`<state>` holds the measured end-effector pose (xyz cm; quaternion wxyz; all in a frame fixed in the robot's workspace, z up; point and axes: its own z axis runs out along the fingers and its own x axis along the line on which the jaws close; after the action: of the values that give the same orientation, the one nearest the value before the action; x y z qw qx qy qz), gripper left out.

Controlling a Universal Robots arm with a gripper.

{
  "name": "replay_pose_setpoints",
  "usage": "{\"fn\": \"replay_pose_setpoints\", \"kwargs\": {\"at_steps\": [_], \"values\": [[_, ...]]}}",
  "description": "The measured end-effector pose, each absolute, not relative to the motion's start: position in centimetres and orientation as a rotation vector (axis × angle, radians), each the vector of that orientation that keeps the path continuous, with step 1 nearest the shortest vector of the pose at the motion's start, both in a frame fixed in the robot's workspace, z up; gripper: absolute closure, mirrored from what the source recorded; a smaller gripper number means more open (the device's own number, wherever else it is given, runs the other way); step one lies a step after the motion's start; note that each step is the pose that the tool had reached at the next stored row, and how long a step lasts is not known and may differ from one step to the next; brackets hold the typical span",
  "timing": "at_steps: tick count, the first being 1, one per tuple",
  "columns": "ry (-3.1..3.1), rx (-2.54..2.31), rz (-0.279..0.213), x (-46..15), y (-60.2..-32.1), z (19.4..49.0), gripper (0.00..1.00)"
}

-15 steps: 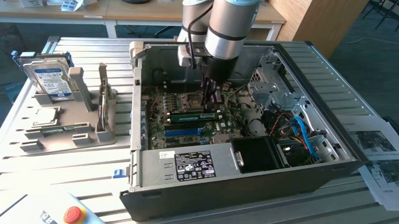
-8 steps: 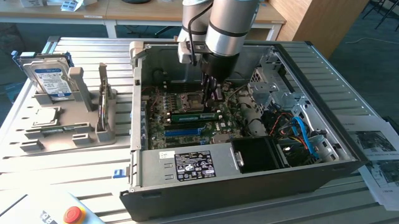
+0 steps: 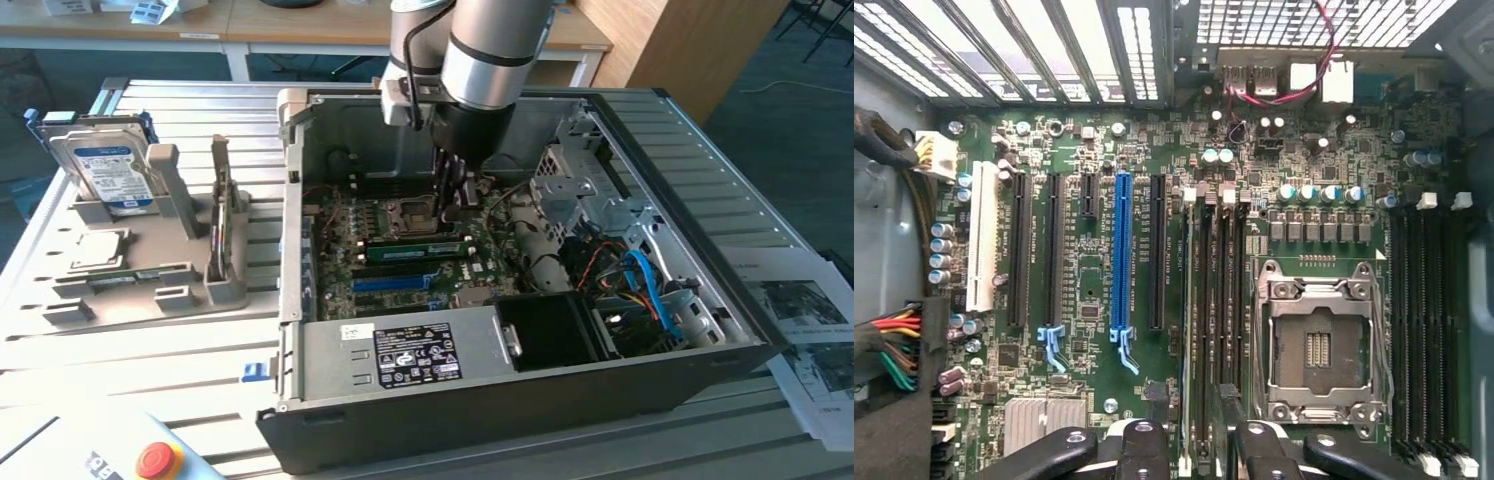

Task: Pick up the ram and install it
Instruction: 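Insert the ram into the slot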

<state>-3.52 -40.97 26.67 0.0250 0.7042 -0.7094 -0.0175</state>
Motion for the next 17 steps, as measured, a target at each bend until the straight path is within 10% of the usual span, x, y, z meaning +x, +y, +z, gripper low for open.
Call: {"fn": "replay_pose_setpoints", "kwargs": {"at_steps": [17], "values": [[-2.194,2.178,-0.054,-3.5,-41.0,29.1,0.69]]}}
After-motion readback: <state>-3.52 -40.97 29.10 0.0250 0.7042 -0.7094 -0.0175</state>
